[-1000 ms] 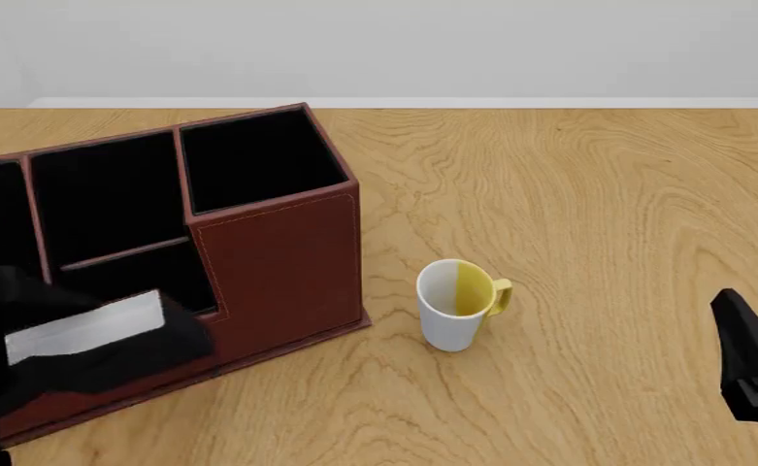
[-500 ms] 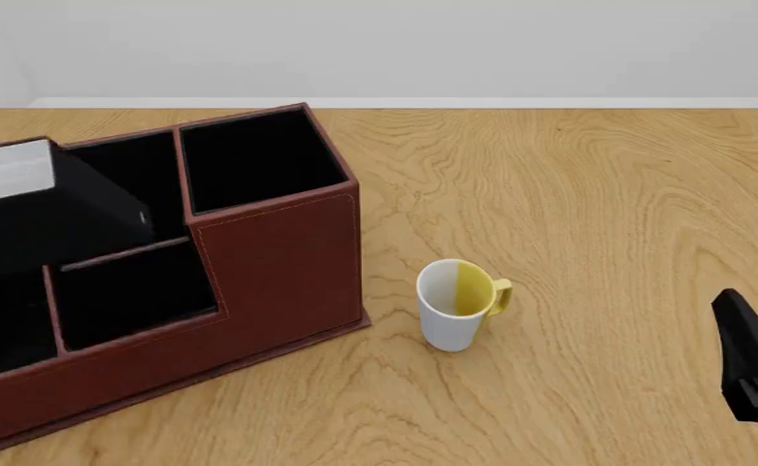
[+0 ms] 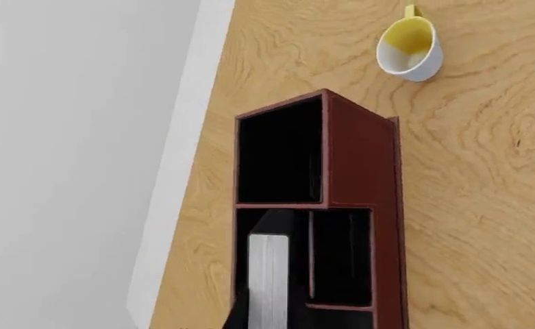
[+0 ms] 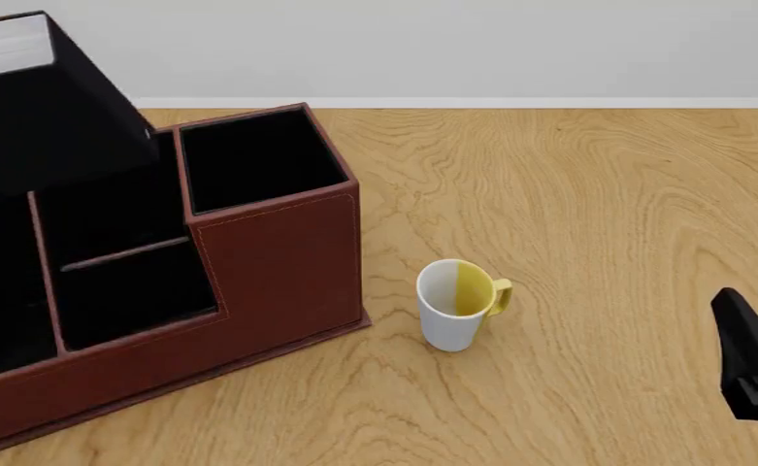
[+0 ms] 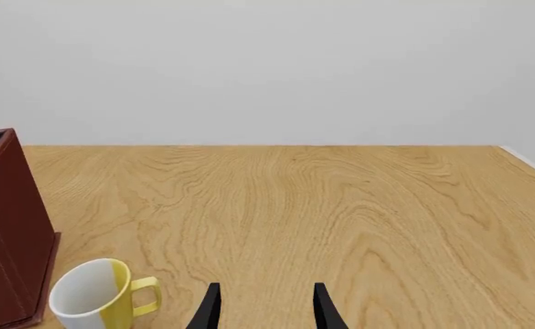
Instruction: Pick up the book and place it in the front compartment of the caddy.
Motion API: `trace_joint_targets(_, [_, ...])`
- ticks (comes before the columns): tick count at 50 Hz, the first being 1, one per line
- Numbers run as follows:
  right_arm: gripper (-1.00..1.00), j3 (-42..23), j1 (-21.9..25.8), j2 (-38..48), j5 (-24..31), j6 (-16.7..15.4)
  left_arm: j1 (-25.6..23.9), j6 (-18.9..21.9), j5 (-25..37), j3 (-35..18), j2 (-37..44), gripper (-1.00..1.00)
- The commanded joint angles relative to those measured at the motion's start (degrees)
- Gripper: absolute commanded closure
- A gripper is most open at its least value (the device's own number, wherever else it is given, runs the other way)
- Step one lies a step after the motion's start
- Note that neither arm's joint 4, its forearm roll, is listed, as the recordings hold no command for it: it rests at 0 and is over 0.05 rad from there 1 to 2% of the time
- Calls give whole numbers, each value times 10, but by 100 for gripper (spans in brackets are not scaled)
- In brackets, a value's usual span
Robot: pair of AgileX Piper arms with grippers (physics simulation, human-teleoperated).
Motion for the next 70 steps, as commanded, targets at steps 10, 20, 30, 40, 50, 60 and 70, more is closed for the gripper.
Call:
trace_joint_targets(10, [-100,0,0,5,-4,-1,34,10,0,-42,41,100])
trace_joint_targets(20, [-100,0,0,1,0,-2,70,35,0,-21,38,100])
trace_joint_targets(30, [-100,0,0,1,0,-2,82,32,0,-27,47,100])
trace_joint_targets(40, [-100,0,0,9,-8,1,85,27,-1,-26,50,100])
trace_joint_targets(50, [-100,0,-1,5,-4,2,86,29,-4,-9,49,100])
trace_joint_targets(60, [-100,0,-1,6,-5,2,89,28,-19,21,45,100])
trace_joint_targets(70, [-100,0,-1,-1,2,-1,99,30,-44,58,40,100])
